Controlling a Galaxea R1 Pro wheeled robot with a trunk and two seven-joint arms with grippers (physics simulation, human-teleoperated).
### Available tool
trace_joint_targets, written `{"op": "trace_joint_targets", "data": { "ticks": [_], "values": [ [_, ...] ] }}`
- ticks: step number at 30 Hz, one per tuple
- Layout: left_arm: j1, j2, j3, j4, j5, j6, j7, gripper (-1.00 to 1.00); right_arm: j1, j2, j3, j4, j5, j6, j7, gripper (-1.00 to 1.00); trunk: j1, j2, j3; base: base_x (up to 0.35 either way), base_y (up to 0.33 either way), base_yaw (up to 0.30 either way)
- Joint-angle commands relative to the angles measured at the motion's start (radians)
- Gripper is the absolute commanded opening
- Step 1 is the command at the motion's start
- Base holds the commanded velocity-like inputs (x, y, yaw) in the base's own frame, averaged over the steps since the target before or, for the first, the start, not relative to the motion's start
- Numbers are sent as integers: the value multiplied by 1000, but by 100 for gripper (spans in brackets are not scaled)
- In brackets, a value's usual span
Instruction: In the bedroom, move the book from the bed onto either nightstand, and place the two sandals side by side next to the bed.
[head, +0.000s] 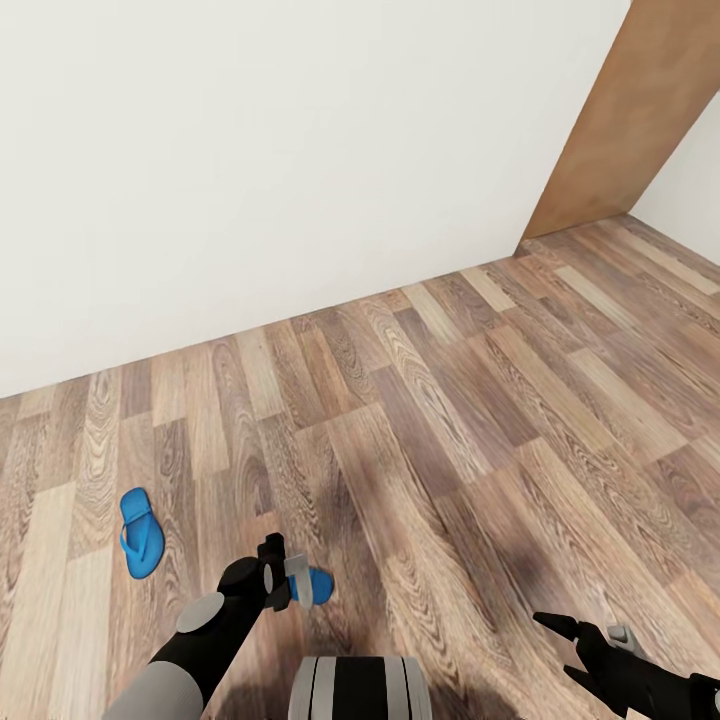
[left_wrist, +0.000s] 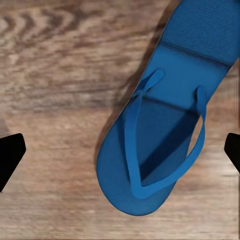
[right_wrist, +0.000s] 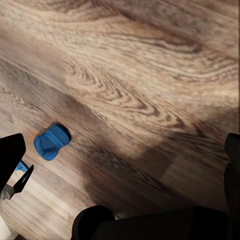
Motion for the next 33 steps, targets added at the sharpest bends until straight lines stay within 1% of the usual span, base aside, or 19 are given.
{"op": "trace_joint_targets", "data": {
  "ticks": [1,27,33],
  "values": [
    [0,0,-2,-2,-5,4,-5,100,0,0,-1,0,0,5,0,100,0,-1,-5,0,0,0],
    [0,2,0,-1,-5,3,-4,100,0,0,-1,0,0,5,0,100,12,-7,-105,0,0,0],
    [0,2,-1,-1,-5,3,-4,100,0,0,-1,0,0,5,0,100,12,-7,-105,0,0,0]
  ]
}}
